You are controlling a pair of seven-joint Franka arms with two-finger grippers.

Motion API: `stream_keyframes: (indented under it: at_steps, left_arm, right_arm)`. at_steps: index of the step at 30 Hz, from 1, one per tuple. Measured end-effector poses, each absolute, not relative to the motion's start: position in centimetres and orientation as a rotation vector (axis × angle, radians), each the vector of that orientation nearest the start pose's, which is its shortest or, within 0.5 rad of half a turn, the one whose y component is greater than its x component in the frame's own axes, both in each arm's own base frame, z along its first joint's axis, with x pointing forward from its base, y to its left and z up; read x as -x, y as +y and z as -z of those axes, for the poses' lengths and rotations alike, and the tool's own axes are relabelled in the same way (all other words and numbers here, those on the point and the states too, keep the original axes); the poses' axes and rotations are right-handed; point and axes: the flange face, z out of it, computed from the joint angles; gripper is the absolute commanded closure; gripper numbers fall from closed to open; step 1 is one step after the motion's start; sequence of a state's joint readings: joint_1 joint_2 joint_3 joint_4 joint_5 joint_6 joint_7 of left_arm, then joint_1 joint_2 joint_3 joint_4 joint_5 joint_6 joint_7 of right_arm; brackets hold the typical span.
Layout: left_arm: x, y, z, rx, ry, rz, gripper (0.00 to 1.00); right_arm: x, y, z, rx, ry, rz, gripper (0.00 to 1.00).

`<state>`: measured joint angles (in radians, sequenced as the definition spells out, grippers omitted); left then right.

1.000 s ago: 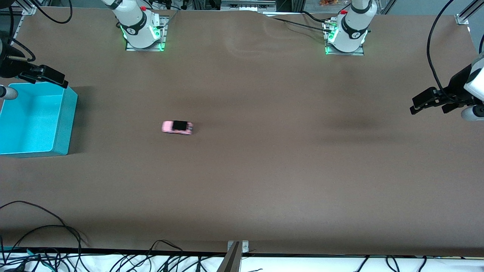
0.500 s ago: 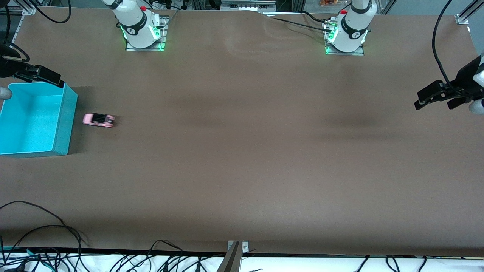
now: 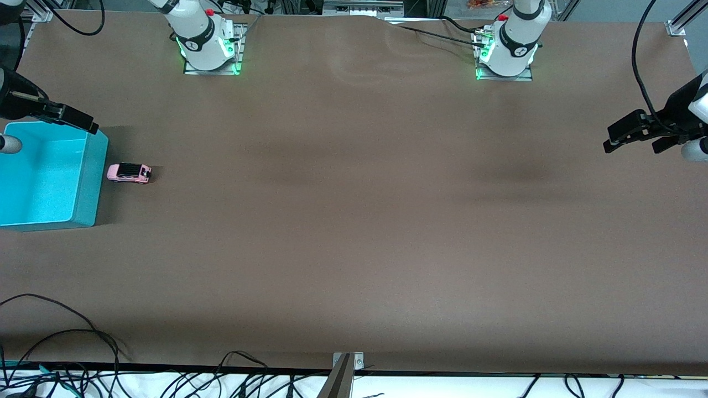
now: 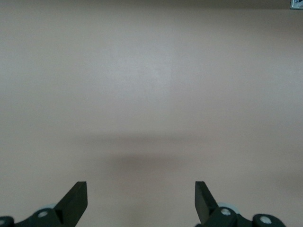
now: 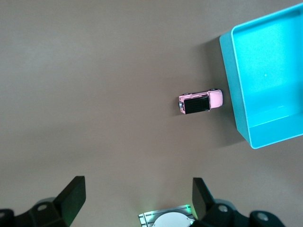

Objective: Wind and store pink jeep toy

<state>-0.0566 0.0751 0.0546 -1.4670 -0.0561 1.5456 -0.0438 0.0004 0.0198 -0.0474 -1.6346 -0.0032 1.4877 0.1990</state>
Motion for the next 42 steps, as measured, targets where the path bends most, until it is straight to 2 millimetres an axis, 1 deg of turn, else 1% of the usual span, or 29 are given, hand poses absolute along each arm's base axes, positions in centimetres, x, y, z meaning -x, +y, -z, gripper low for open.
stream_keyframes:
  at_steps: [3, 9, 14, 18, 20, 26, 29, 33, 38, 42]
  left_arm:
    - [-57.6, -1.0, -62.8, 3.193, -0.055, 0.002, 0.0]
    - [-57.6, -1.1, -62.8, 3.193, -0.051, 0.0, 0.0]
    - [-57.6, -1.1, -62.8, 3.193, -0.047, 0.0, 0.0]
    - [-57.7, -1.1, -62.5, 3.19, -0.045, -0.008, 0.0]
    - [-57.8, -1.0, -62.3, 3.186, -0.047, -0.013, 0.0]
    - [-58.2, -0.8, -61.7, 3.183, -0.048, -0.03, 0.0]
    - [-58.3, -1.3, -61.5, 3.183, -0.033, -0.036, 0.0]
    - [-58.3, -2.2, -61.7, 3.185, -0.007, -0.028, 0.0]
    - [-58.3, -2.3, -62.9, 3.185, -0.004, 0.013, 0.0]
    - [-58.3, -2.2, -63.3, 3.186, -0.005, 0.027, 0.0]
  right_arm:
    - [-54.5, -3.4, -56.4, 3.12, 0.417, -0.261, 0.0]
    - [-53.3, -6.6, -53.5, 3.092, 0.576, -0.236, 0.0]
    - [-51.6, -9.2, -50.9, 3.049, 0.767, -0.206, 0.0]
    - [-50.3, -10.9, -48.2, 3.0, 0.948, -0.204, 0.0]
    - [-49.8, -11.3, -46.7, 2.975, 1.028, -0.205, 0.0]
    - [-48.4, -12.1, -41.1, 2.889, 1.262, -0.169, 0.0]
    - [-47.6, -12.5, -38.7, 2.835, 1.379, -0.126, 0.0]
    - [-46.9, -13.4, -36.3, 2.731, 1.574, -0.087, 0.0]
    - [-47.2, -14.2, -33.9, 2.626, 1.742, -0.044, 0.0]
    - [-47.8, -14.5, -31.5, 2.54, 1.87, -0.034, 0.0]
